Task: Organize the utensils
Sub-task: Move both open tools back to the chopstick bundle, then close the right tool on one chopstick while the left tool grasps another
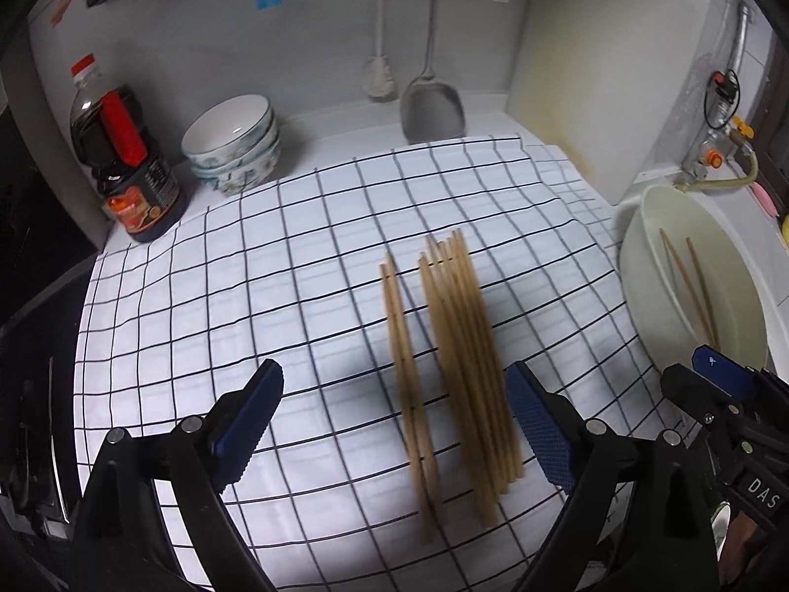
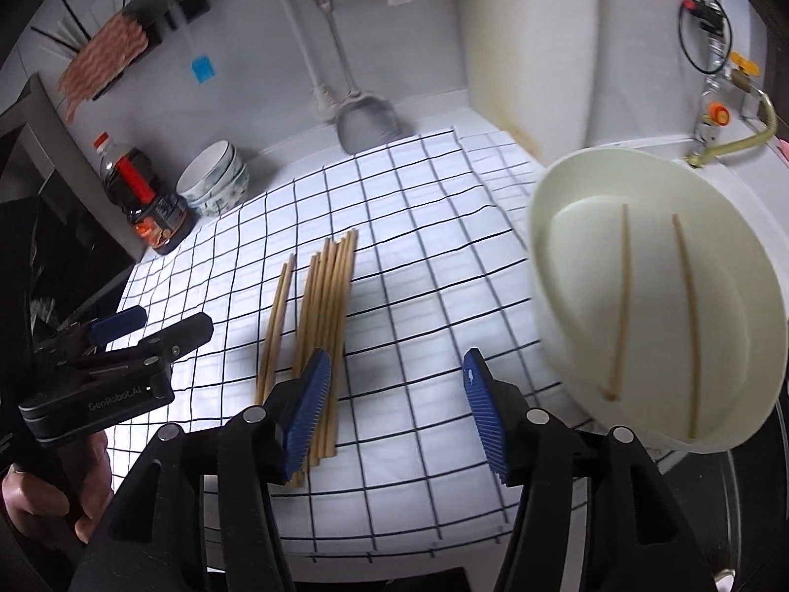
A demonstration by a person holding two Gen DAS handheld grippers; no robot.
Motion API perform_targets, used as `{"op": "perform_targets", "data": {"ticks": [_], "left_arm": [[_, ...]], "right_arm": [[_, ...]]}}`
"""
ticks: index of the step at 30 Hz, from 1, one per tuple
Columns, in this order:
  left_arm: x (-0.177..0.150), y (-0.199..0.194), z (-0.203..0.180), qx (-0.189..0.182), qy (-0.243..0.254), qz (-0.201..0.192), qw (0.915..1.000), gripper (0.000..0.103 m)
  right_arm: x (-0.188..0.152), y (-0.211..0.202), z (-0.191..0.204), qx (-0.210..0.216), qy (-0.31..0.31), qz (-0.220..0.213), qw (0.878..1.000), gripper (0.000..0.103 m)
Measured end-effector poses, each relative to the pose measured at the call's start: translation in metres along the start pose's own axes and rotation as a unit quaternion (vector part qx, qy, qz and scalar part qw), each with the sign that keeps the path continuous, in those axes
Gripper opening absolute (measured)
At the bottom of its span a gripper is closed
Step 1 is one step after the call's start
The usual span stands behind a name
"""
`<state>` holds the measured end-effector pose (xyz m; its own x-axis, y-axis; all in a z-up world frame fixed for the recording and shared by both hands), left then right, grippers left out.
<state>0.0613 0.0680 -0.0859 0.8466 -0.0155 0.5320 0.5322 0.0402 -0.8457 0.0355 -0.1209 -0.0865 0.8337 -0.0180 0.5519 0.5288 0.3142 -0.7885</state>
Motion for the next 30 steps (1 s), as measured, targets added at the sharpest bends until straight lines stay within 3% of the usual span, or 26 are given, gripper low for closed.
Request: {"op": "perform_targets", "data": {"ticks": [12, 30], "left_arm": [[-0.023, 0.040, 0.033, 0.008, -0.019, 0.028, 0.9994, 0.092], [-0.038, 0.081, 0.033, 0.006, -0.020, 0.029, 0.9994, 0.092]], "right_arm": [[-0.015, 0.054, 0.016, -0.017, -0.016, 0.034, 0.999, 0.058], [-0.019, 0.120, 0.023, -0.060, -0.057, 0.048, 0.995, 0.058]]}}
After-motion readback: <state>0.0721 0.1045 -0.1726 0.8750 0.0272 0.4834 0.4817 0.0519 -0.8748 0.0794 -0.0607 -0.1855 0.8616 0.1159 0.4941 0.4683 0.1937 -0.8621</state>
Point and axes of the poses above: each gripper's, at about its wrist camera, not at the fingertips, and y roughly the way its jaws point, z to its left, x to its top, the point moved 3 cm from there along y, roughly the way its jaws point, and after that the axes turned 4 degrees about x, right-handed, at the moved point
